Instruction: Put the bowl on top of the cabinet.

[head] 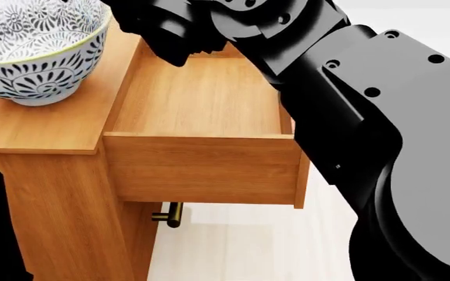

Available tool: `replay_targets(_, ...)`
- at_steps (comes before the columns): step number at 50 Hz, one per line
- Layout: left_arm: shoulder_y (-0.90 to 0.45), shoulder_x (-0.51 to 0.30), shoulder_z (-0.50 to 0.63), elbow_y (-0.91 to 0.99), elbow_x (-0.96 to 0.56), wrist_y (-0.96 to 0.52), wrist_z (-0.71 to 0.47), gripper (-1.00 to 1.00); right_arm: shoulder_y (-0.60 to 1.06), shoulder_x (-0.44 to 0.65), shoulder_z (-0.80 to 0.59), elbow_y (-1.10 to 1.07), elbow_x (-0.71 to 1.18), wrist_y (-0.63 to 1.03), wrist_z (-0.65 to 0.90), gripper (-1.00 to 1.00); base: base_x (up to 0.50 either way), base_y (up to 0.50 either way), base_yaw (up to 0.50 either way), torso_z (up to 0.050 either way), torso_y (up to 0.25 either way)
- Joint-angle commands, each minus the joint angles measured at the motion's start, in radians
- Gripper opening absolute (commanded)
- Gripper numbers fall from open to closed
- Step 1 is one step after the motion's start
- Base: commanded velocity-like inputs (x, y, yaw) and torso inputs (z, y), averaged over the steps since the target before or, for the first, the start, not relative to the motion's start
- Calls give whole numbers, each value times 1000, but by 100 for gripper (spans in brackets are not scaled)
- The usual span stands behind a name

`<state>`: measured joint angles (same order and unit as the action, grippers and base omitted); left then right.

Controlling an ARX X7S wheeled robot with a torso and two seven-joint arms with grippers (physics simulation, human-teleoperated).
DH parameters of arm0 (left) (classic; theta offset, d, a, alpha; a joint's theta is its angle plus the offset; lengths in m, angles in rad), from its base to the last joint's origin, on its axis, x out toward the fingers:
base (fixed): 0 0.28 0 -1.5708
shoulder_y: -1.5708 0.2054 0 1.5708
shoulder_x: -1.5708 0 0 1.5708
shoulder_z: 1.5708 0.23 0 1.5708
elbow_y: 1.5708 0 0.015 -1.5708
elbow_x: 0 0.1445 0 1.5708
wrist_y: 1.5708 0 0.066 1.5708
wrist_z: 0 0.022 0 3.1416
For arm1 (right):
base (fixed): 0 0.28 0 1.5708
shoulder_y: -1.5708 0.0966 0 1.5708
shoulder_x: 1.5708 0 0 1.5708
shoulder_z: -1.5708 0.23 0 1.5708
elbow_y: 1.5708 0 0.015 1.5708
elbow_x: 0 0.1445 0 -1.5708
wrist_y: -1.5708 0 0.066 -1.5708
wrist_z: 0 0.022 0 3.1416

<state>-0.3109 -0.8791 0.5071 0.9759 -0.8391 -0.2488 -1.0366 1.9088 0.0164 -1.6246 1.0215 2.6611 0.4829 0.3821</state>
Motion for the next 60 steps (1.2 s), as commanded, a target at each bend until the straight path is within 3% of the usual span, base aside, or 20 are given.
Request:
replay_targets(1,-9,21,-8,-32,23,11,21,100,24,-16,1,45,-64,41,-39,100,0,0,0,0,0)
replay_targets(15,-12,28,5,-35,32,7,21,100,33,-16,-40,177,-146,104,-93,100,0,0,0,0,0)
replay_targets(26,-21,34,21,-26,40,-9,14,100,19,1,-95,285,-308,-53,-341,100,0,0,0,0,0)
replay_targets(27,-22,36,23,-26,40,-10,14,100,13,26,-100,261,-318,-80,-334,100,0,0,0,0,0)
replay_targets(28,-21,44,32,-32,50,-12,19,100,-3,159,-60,111,-316,-205,-255,100,0,0,0,0,0)
replay_targets(30,-25,51,41,-32,56,-20,20,100,-36,322,-34,-189,-337,-342,-141,100,0,0,0,0,0)
replay_targets(34,-26,44,39,-33,53,-22,17,100,-95,488,20,-571,-358,-512,-62,100,0,0,0,0,0)
replay_targets(38,-4,44,45,-42,83,-6,23,100,-129,596,34,-767,-410,-610,-13,100,0,0,0,0,0)
replay_targets(48,-1,34,40,-31,81,-1,17,100,-225,787,19,-1154,-772,-952,171,100,0,0,0,0,0)
replay_targets(60,-3,33,47,-30,87,-5,13,100,-399,896,-35,-1338,-1020,-1137,291,100,0,0,0,0,0)
